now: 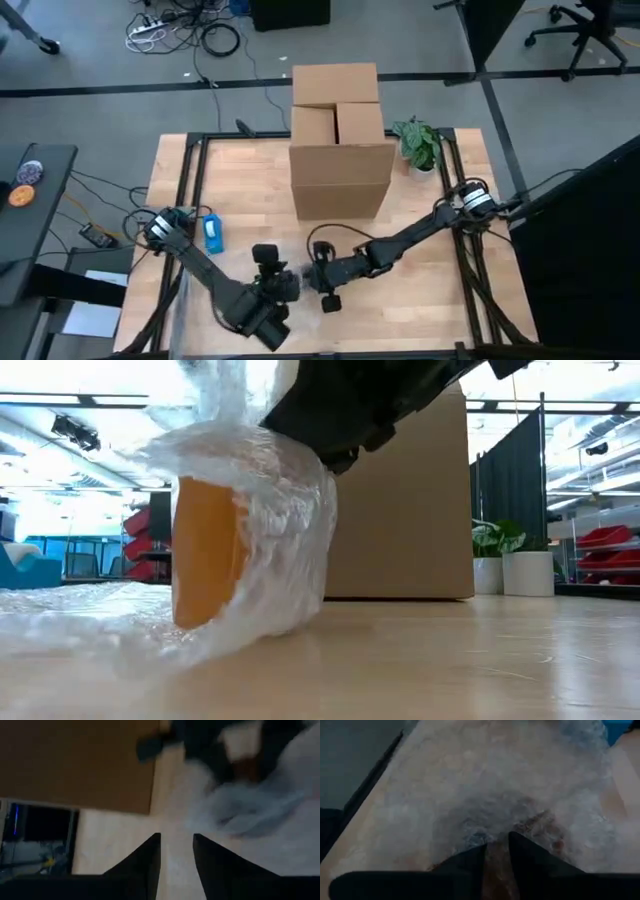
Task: Wrap mug
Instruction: Wrap the orange mug using the transparent bubble wrap
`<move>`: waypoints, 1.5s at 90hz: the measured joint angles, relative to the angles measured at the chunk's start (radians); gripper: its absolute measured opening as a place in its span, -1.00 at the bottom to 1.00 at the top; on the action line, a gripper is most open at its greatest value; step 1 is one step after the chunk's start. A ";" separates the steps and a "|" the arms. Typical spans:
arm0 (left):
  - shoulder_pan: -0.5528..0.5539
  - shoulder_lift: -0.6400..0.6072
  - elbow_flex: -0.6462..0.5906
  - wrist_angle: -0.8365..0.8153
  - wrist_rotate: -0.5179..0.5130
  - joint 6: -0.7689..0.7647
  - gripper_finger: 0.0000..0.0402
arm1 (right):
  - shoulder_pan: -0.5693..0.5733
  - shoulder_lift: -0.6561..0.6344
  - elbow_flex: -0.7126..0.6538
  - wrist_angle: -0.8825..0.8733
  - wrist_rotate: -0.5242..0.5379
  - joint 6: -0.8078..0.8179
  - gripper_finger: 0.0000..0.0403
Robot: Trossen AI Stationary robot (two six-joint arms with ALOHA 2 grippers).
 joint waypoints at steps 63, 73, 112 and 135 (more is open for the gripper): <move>0.057 -0.002 -0.275 0.523 0.169 0.197 -0.51 | 0.017 -0.020 0.177 -0.297 0.001 -0.004 -0.68; 0.061 -0.002 -0.307 0.588 0.232 0.227 -0.51 | 0.017 -0.020 0.275 -0.453 0.001 -0.004 -0.68; 0.071 -0.003 -0.297 0.625 0.349 0.396 -0.51 | -0.003 0.013 0.347 -0.454 0.005 -0.037 -0.82; 0.063 -0.024 -0.215 0.434 0.377 0.398 -0.51 | -0.005 0.084 0.343 -0.469 -0.054 -0.017 -0.90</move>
